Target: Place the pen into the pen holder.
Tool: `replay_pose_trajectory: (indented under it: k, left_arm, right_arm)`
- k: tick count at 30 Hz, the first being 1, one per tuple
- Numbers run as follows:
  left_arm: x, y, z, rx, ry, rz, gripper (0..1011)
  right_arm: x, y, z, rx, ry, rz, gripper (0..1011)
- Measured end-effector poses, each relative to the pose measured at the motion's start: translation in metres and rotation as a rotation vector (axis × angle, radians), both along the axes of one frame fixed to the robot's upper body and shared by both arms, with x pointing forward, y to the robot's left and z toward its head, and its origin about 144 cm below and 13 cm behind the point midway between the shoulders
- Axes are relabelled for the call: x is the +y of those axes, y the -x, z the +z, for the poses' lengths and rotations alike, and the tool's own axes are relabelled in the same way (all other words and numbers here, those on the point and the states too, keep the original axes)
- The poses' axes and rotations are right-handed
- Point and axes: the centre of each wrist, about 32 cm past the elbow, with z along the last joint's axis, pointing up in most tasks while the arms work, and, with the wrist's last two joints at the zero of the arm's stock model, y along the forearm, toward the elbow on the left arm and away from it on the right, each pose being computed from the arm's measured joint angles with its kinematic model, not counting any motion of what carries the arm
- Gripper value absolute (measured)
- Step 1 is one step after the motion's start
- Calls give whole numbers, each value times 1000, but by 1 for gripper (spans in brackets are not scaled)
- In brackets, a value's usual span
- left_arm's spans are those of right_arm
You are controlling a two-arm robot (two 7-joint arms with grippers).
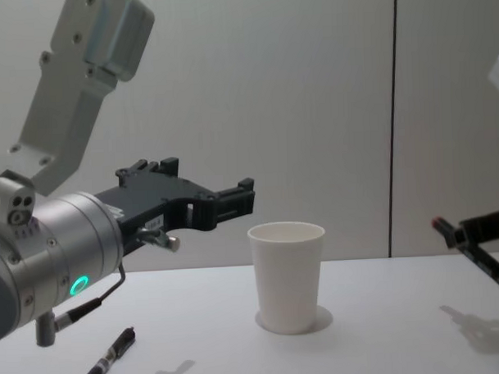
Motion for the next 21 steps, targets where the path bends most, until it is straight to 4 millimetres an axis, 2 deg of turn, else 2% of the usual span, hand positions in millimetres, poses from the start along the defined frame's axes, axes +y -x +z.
replay_pose_trajectory:
  k: [21]
  left_arm:
    - [0, 0, 0, 0, 0, 0, 1003]
  right_arm:
    - [6, 20, -9, -331, -6, 19, 172]
